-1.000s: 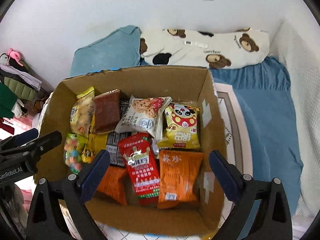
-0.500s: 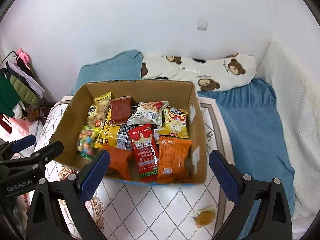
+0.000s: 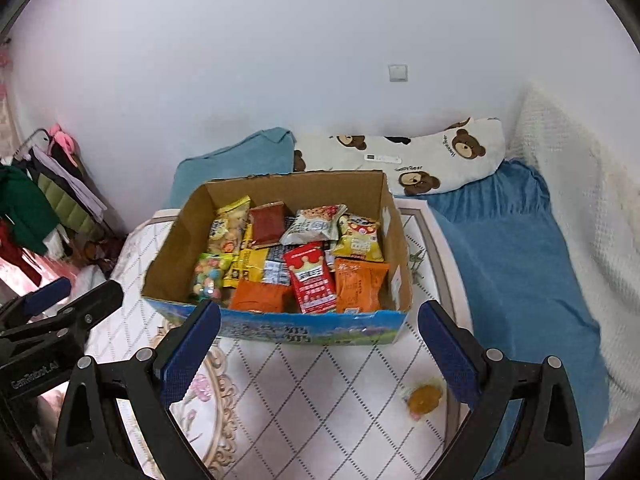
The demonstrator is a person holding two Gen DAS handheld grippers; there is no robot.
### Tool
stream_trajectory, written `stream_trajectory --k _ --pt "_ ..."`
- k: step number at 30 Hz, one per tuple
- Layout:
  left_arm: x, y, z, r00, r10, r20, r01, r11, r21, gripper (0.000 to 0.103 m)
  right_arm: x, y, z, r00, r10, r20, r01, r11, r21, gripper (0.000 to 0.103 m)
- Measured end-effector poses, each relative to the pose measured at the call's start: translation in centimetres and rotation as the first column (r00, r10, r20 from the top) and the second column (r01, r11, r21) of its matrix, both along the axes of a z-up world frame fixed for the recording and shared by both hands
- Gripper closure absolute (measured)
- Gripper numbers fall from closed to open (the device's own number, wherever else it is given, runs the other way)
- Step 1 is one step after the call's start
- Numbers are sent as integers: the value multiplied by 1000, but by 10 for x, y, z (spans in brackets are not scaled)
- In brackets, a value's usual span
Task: Organize snacks
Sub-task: 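Grasp the small red candy with left tool while right tool grasps yellow jelly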
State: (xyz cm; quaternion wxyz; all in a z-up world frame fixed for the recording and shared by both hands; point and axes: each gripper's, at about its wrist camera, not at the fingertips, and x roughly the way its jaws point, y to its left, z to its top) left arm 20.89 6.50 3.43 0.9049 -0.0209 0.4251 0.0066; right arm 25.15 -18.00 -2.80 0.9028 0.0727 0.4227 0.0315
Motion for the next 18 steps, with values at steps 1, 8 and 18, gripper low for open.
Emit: stream_trajectory --k 1,8,18 --pt "-1 0 -1 1000 5 2 -5 1000 1 9 -3 -3 -1 1000 -2 -1 2 1000 23 2" --pt "0 4 -46 994 58 -93 -59 998 -9 9 -7 -71 -51 984 -131 -123 148 979 144 2" --pt "6 6 -140 944 106 -313 -106 994 17 9 -2 -159 -191 870 -259 -419 379 895 234 14"
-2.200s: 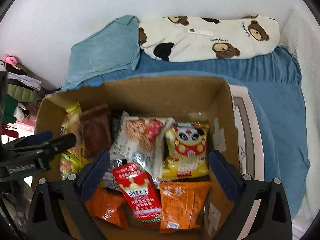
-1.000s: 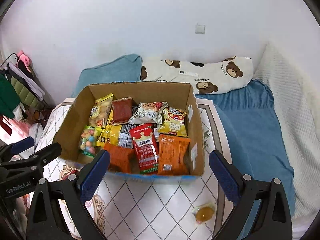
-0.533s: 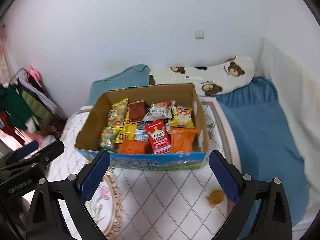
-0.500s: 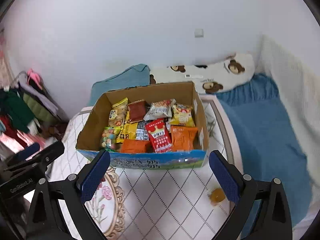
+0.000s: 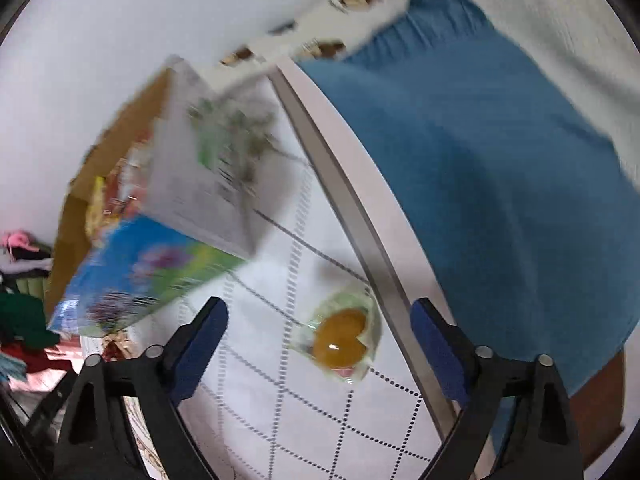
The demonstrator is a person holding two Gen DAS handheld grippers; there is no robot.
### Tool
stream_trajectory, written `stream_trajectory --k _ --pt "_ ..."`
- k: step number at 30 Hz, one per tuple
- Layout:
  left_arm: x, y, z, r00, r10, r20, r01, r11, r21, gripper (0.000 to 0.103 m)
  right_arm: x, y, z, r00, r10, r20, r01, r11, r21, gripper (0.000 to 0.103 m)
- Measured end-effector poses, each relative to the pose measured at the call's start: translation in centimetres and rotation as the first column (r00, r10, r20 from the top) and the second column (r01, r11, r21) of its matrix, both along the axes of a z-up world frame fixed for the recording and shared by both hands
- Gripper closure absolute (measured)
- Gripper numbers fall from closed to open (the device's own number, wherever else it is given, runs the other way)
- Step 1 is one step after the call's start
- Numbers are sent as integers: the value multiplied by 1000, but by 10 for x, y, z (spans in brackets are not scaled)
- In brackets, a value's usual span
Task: Organize snacks
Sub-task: 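Grasp the small red candy with left tool while right tool grasps yellow jelly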
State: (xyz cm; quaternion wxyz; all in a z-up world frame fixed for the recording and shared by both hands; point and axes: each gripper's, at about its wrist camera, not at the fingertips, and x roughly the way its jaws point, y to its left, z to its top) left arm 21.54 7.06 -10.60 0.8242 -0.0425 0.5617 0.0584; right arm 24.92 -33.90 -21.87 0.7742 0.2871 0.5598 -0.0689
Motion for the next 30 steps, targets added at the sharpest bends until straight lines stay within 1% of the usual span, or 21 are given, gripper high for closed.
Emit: stream_trajectory --k 2,3,4,5,6,8,11,13,15,18,20,22,23,24,26,27,29,30 --pt "-1 4 -16 999 17 -42 -17 1000 -6 9 1 -1 -23 999 -7 -40 9 999 37 31" --pt "-2 7 -23 998 22 -61 -23 1000 -8 9 2 0 -33 998 -5 -55 8 999 53 37" --pt "-4 9 -29 997 27 -76 -27 1000 -11 9 2 3 -44 997 -2 -77 7 998 65 47" --pt "-6 12 -34 995 32 -92 -34 999 -17 9 2 8 -52 995 12 -97 -6 999 54 50" --pt "-8 15 -38 994 38 -104 -40 999 -21 9 2 13 -53 995 22 -97 -20 999 26 51" --pt "-14 25 -45 990 58 -128 -62 998 -26 8 3 27 -49 995 62 -80 -65 997 -30 59" --pt "-20 47 -50 984 103 -148 -110 993 -43 9 6 64 -37 984 174 -44 -177 982 -66 59" --pt "-21 65 -51 977 137 -162 -147 988 -54 9 7 102 -29 959 282 -27 -284 954 -93 59" --pt "-19 81 -52 971 167 -171 -182 981 -73 9 4 137 -25 931 365 -16 -365 926 -100 59" --pt "-11 100 -55 962 198 -189 -222 968 -118 9 2 183 -25 892 453 -9 -451 886 -108 59" --pt "-3 110 -57 957 221 -189 -248 959 -135 9 1 202 -26 871 492 -9 -490 865 -112 59" --pt "7 113 -58 962 212 -169 -235 963 -130 9 0 215 -28 855 518 -13 -516 848 -117 59" --pt "13 112 -60 967 197 -164 -216 971 -104 9 0 220 -28 849 528 -18 -526 842 -122 59" --pt "18 110 -62 972 171 -160 -186 979 -83 9 0 223 -28 846 532 -20 -530 838 -127 59" --pt "30 105 -68 977 109 -181 -121 991 -55 9 0 223 -29 845 534 -29 -533 837 -126 59" --pt "34 103 -72 978 81 -191 -95 993 -63 9 1 229 -30 846 532 -30 -532 838 -123 59" --pt "39 101 -74 981 55 -186 -72 994 -86 9 1 227 -31 848 528 -35 -528 841 -115 59" --pt "40 100 -73 983 49 -177 -66 993 -94 18 -1 226 -32 851 524 -37 -525 844 -113 59"
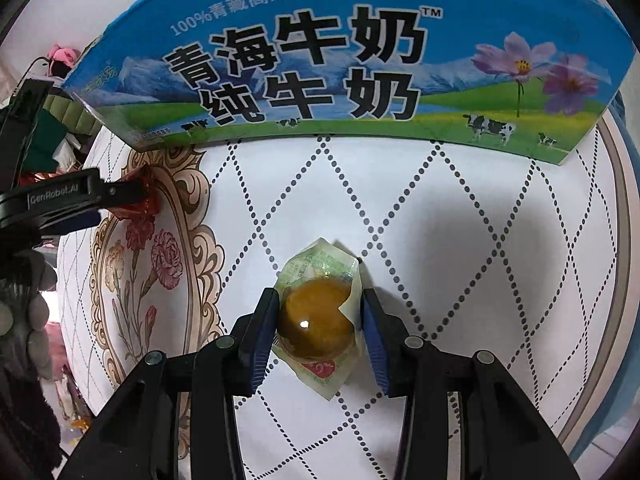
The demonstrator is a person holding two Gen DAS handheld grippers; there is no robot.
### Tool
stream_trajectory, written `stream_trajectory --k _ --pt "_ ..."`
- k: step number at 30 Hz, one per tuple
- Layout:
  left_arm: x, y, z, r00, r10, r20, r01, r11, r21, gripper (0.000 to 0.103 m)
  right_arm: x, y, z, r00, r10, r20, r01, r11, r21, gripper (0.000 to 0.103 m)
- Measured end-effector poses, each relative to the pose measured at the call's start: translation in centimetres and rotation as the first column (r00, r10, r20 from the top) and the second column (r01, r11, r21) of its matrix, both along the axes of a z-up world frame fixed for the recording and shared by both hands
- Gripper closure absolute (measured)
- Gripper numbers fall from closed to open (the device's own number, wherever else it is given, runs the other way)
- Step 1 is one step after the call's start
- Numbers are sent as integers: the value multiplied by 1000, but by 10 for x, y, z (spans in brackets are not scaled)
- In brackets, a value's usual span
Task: Organize snacks
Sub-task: 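Grasp the small red candy with left tool while right tool grasps yellow jelly, then lower red candy and yellow jelly into the box and open both tools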
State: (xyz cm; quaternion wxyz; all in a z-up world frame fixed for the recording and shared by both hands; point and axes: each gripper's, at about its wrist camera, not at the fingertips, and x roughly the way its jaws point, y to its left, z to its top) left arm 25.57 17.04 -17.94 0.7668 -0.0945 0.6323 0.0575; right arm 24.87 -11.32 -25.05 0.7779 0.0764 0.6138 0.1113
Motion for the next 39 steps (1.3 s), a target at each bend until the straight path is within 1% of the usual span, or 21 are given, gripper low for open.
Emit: stream_trajectory --k 1,2,3,4,6,8,12,16,18,20,25,26,27,28,30,33,34,35,37,39 --pt "3 -1 0 1000 -2 9 2 1000 -4 26 12 7 1 1000 0 -2 0 1000 -2 59" --pt "6 -2 -2 1000 -8 5 8 1000 -8 47 12 8 0 1000 -1 -3 1 1000 -5 59" --pt "9 -3 -4 1000 -15 -6 15 1000 -21 60 12 6 0 1000 -2 -3 2 1000 -8 59" --pt "11 -6 -5 1000 -17 -16 16 1000 -25 60 11 6 0 1000 -2 -3 2 1000 -10 59" --pt "6 -11 -1 999 -33 3 33 999 -7 63 9 7 0 1000 -1 -1 1 1000 -12 59" --pt "-3 -21 1 999 -45 3 45 999 -13 63 8 11 1 1000 -2 6 2 1000 -8 59" --pt "-40 -35 -1 998 -64 -28 62 996 -63 63 -2 -1 9 1000 -3 11 3 1000 8 59" --pt "-86 -61 -11 989 -123 -83 113 987 -117 63 -17 -9 12 1000 6 -9 -6 1000 21 59" --pt "-100 -74 -17 984 -152 -98 140 983 -120 63 -27 -13 9 1000 12 -29 -11 1000 23 59" --pt "-110 -87 -23 977 -183 -106 172 980 -104 63 -35 -14 2 999 22 -47 -21 1000 16 59" --pt "-109 -107 -38 972 -203 -121 197 978 -66 62 -38 -12 -15 998 15 -68 -16 1000 -2 59" --pt "-110 -109 -39 971 -206 -121 200 978 -61 62 -38 -9 -17 997 15 -71 -16 1000 -7 59" --pt "-101 -122 -37 971 -206 -121 200 978 -58 62 -37 -6 -21 997 21 -73 -22 1000 -18 59" --pt "-99 -122 -36 972 -204 -118 199 978 -56 62 -37 -5 -23 997 21 -73 -23 999 -24 59" --pt "-91 -130 -33 971 -213 -109 209 976 -54 63 -38 -4 -21 997 28 -65 -30 999 -31 59" --pt "-91 -120 -16 973 -215 -83 208 975 -83 64 -41 -4 -6 999 28 -37 -28 1000 -2 59" --pt "-92 -110 3 975 -212 -67 205 974 -97 64 -41 0 -1 999 24 -27 -24 1000 11 59" --pt "-91 -111 15 976 -213 -50 207 972 -113 64 -41 0 7 1000 18 -13 -17 999 29 59" --pt "-86 -113 48 977 -212 8 211 967 -145 64 -40 -5 31 1000 9 23 -10 998 66 59" --pt "-77 -119 79 973 -221 65 229 959 -165 64 -36 -11 61 997 0 76 -7 995 101 59"
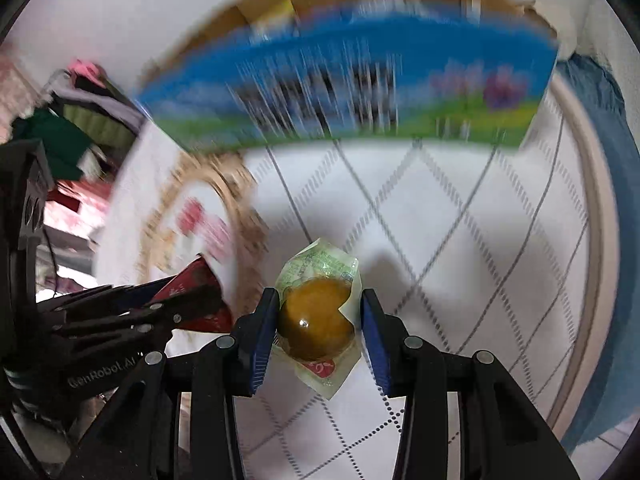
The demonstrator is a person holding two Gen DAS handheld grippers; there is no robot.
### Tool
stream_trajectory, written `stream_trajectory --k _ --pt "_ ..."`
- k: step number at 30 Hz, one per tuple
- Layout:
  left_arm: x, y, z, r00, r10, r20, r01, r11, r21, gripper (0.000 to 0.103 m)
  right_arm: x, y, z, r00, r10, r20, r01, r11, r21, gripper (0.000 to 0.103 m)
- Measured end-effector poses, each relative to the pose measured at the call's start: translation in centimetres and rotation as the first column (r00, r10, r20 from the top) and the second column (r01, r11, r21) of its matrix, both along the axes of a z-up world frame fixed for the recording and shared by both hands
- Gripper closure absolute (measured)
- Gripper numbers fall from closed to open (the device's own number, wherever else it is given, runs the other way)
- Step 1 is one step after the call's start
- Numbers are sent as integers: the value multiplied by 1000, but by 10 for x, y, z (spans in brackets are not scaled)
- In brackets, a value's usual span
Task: Organize snacks
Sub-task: 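Lower red candy and yellow jelly into the box and open both tools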
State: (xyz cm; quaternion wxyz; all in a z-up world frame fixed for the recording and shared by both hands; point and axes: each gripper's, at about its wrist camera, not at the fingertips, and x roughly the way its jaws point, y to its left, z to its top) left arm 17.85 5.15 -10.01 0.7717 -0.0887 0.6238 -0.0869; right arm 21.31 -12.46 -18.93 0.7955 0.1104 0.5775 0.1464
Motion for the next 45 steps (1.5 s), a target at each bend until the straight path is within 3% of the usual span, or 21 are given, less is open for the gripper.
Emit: stream_trajectory --k 5,10,15,17,19,20,21,32,45 --pt "47 -7 75 994 -14 112 22 997 -74 64 31 -21 74 991 -23 131 16 999 52 59" --pt "111 -5 96 986 -32 162 33 999 -9 64 88 -42 111 978 -54 203 51 999 18 59" --pt "159 10 64 998 -23 61 20 999 48 62 157 -53 87 993 -85 83 85 996 -7 55" --pt "172 15 47 1000 -10 21 8 996 88 61 171 -57 74 994 -105 19 105 994 -9 19" --pt "179 16 32 1000 -9 9 8 991 133 41 178 -60 64 993 -118 -7 118 992 -41 6" --pt "180 16 29 1000 -13 8 12 988 154 19 182 -61 59 992 -123 -15 122 991 -52 6" --pt "182 15 24 1000 -18 5 17 985 171 9 185 -62 54 991 -130 -24 129 989 -68 6" --pt "179 14 1 1000 9 -5 -8 982 187 7 194 -62 32 989 -146 -37 134 965 -226 2" --pt "165 10 30 995 18 94 -36 982 188 7 178 -59 61 988 -144 58 154 952 -264 2"
